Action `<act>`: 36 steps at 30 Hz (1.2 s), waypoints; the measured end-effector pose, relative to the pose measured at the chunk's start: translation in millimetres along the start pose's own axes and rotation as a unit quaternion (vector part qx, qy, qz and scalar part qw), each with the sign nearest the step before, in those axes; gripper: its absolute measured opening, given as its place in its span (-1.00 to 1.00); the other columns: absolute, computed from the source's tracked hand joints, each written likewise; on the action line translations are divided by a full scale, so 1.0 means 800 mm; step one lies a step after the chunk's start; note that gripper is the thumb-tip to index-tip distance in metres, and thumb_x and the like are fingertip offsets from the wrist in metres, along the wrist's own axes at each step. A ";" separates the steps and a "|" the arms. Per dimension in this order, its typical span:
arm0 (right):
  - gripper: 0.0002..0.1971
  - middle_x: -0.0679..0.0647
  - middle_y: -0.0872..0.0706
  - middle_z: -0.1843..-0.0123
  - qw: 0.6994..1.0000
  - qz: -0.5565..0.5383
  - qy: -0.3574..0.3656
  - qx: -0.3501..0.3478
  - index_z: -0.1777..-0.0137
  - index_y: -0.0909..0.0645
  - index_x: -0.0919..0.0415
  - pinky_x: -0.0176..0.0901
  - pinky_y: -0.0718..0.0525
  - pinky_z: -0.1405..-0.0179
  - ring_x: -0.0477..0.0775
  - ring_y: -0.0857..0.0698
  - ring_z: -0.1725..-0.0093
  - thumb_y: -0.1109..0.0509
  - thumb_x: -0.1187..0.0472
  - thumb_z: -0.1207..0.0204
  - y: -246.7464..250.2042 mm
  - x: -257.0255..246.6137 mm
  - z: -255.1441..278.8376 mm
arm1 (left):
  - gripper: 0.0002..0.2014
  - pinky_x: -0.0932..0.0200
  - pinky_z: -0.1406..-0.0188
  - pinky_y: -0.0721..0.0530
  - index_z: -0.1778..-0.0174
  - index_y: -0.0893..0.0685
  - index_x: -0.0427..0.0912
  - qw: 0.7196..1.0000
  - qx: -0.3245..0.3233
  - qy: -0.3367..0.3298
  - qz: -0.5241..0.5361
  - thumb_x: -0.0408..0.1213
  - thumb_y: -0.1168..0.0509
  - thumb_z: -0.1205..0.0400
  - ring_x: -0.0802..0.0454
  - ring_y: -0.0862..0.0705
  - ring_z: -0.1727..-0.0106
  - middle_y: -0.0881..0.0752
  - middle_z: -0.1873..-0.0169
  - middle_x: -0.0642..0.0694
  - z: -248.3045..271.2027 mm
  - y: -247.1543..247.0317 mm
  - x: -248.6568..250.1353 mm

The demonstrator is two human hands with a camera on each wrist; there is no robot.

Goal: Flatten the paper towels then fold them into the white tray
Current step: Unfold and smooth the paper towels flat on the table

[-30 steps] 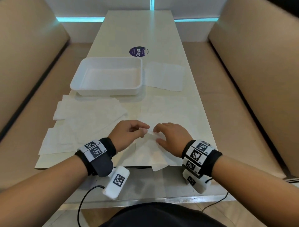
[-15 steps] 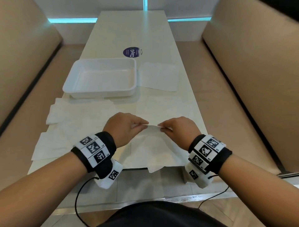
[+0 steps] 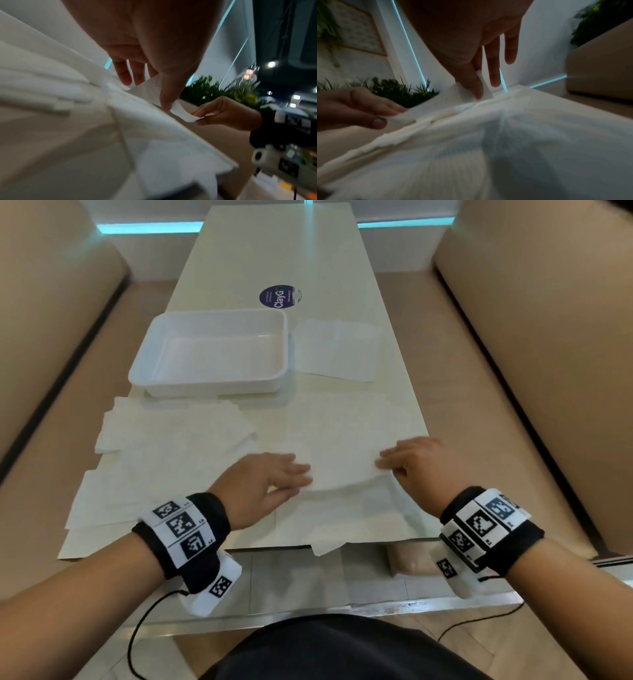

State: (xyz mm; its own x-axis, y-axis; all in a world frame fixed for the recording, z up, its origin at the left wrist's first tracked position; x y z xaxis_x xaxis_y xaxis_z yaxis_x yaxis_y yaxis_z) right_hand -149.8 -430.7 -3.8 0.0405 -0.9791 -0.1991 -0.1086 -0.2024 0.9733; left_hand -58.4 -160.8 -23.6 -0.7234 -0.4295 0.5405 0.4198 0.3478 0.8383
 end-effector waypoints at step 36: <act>-0.35 0.03 0.34 -0.70 0.952 -0.001 0.015 -0.304 -0.68 0.31 0.13 0.12 0.23 -0.64 0.14 0.33 -0.67 0.00 0.20 -0.73 -0.063 -0.094 -0.004 | -0.22 -0.11 -0.62 0.13 -0.51 -0.45 0.21 0.972 -0.205 0.046 -0.107 0.40 0.32 -0.50 0.27 0.11 -0.57 -0.05 -0.57 0.29 0.011 -0.058 -0.006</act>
State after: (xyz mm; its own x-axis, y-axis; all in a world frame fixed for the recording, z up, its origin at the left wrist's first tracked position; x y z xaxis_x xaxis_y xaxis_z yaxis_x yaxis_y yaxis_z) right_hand -144.6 -346.7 -37.4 0.0686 -0.9759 -0.2073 0.4874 -0.1485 0.8604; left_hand -79.3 -167.8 -65.7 -0.7739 -0.5354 0.3382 0.4616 -0.1114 0.8800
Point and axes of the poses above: each hand's wrist, its own z-axis away from the middle knuckle, its own y-axis out of the back of the hand, x = y × z, the point moved 1 cm from there along -z, towards the middle knuckle
